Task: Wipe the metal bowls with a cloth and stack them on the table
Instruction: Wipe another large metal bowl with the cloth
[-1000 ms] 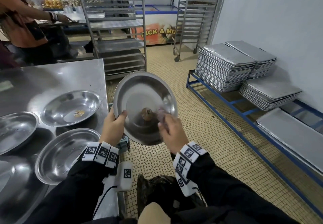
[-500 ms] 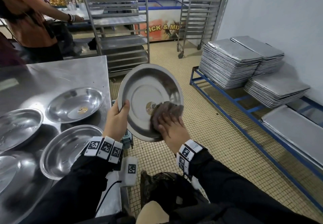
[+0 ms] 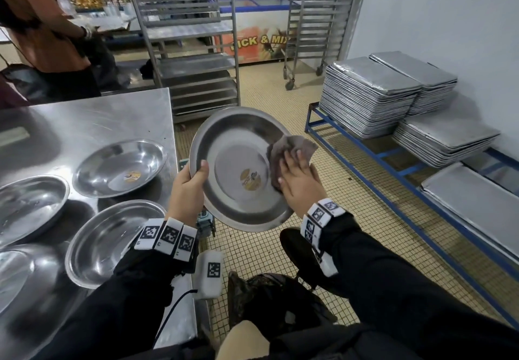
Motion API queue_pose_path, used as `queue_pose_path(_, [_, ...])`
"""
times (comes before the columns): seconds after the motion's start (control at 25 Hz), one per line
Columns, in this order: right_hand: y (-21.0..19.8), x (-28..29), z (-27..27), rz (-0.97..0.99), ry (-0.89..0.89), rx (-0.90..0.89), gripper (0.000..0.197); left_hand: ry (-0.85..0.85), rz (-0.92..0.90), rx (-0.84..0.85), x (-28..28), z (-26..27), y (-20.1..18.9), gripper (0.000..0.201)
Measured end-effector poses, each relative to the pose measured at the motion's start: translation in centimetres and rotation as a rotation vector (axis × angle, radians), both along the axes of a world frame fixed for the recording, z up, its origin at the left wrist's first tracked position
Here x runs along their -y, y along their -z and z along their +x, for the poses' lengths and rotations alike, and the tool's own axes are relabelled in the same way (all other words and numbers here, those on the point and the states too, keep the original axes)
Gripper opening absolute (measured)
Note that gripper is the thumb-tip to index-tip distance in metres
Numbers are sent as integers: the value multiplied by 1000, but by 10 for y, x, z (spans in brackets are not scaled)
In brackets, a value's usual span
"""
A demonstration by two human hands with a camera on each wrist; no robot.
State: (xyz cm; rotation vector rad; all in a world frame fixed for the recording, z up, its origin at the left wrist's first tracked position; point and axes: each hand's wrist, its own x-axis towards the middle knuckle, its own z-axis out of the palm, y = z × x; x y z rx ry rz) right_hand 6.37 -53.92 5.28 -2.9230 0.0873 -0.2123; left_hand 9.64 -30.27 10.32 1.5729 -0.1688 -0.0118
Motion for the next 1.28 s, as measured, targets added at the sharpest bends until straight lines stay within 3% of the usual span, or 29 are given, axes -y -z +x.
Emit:
queue_pose_path(0.08, [-7, 9, 10, 32, -21, 84, 62, 30, -11, -65, -3, 0, 4, 23])
queue_pose_path(0.16, [-21, 14, 14, 255, 49, 168, 63, 51, -33, -116, -8, 3, 3, 23])
queue_pose_path(0.36, [-45, 16, 10, 710, 259, 226, 31, 29, -134, -154, -6, 3, -5, 21])
queue_pose_path(0.64, [-50, -2, -2, 1100, 506, 384, 24, -117, -257, -219, 25, -4, -4, 26])
queue_pose_path(0.72, [-49, -3, -7, 1114, 531, 384, 27, -64, -235, -220, 28, -4, -1, 28])
queue_pose_path(0.84, [-59, 10, -13, 1027, 497, 293, 23, 157, -146, -218, 15, 6, 2, 41])
queue_pose_path(1.0, [-84, 19, -19, 882, 331, 116, 9, 374, -301, -238, -4, 10, -4, 46])
queue_pose_path(1.16, [-91, 14, -20, 859, 271, 1, 18, 285, -248, -350, -14, 6, -4, 40])
queue_pose_path(1.28, [-87, 9, -23, 938, 301, 37, 21, 176, -209, -360, -14, 5, -7, 38])
